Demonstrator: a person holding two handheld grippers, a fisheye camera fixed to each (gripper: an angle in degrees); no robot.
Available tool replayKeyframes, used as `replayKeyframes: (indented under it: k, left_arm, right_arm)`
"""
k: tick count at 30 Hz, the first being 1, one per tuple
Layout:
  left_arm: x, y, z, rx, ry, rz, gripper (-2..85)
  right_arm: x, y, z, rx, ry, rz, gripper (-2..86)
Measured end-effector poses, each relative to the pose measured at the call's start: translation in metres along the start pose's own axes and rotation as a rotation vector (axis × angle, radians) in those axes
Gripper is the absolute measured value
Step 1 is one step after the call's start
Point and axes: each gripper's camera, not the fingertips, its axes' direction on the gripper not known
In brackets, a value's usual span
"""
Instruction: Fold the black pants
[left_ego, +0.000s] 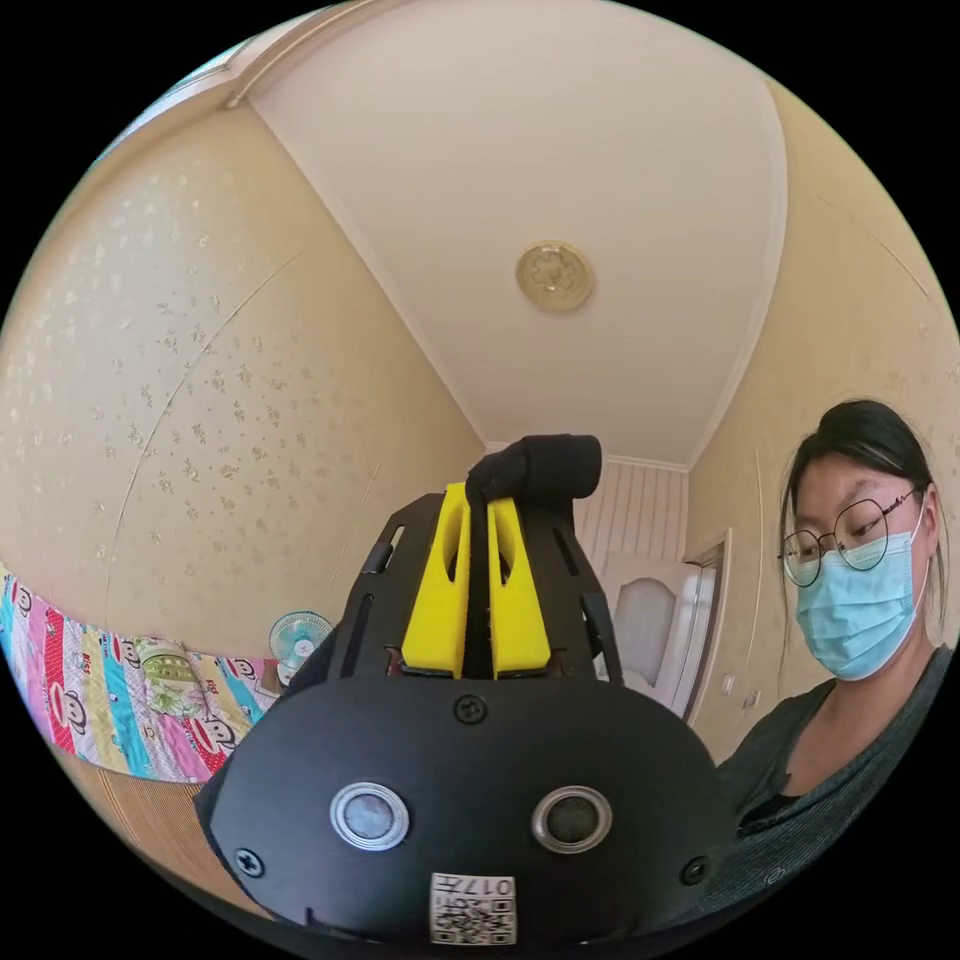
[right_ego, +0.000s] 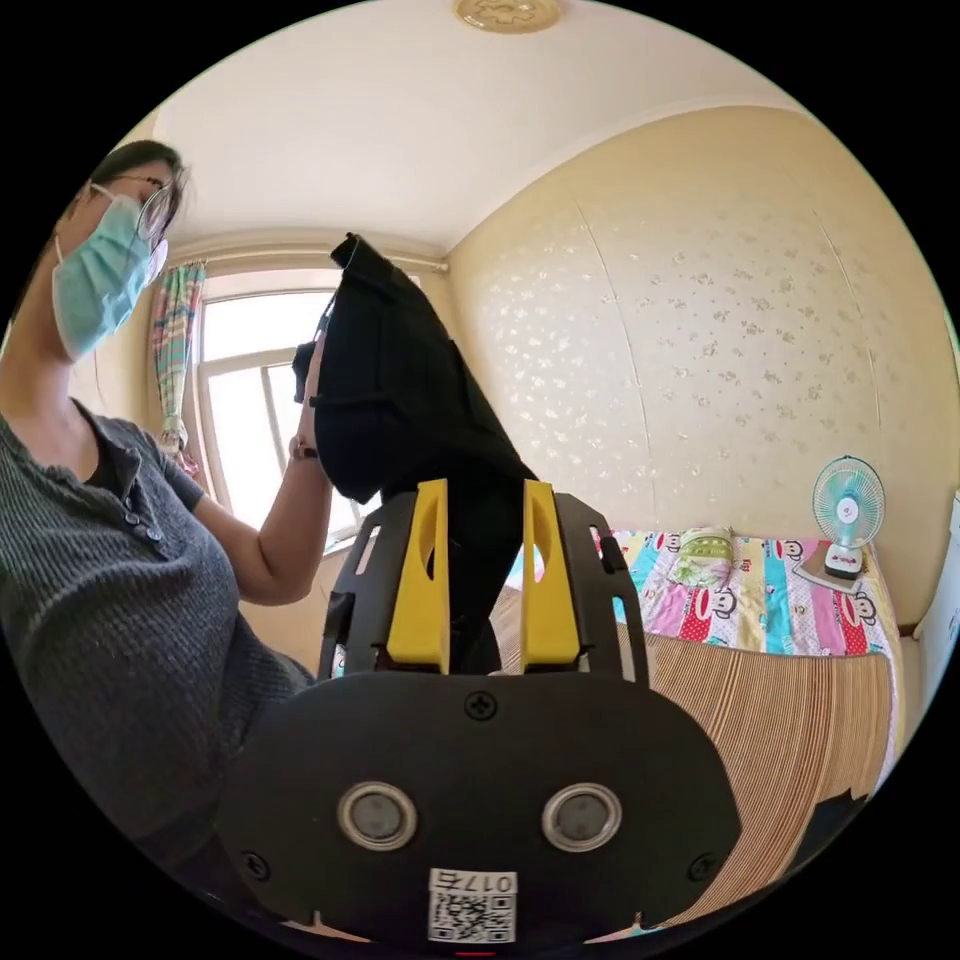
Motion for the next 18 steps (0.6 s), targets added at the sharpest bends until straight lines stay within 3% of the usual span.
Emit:
replayKeyframes:
  k: [6,11,12,18]
  left_arm:
    - [0.001,-0.010,0.000,-0.007,0.013,-0.015,-0.4]
    - [0.001,-0.034,-0.014,-0.026,-0.012,0.004,-0.2]
    - [0.000,-0.038,-0.017,-0.025,-0.012,0.006,-0.1]
    - [-0.011,-0.084,-0.058,-0.046,-0.003,0.007,0.4]
  right_arm:
    - [-0.035,0.010,0.047,-0.087,0.238,-0.164,17.0]
    - [-0.049,-0.049,0.029,0.145,0.393,-0.334,10.6]
    - [-0.043,-0.071,0.025,0.167,0.398,-0.350,5.9]
    - [0.001,-0.199,-0.036,0.317,0.184,-0.274,4.1]
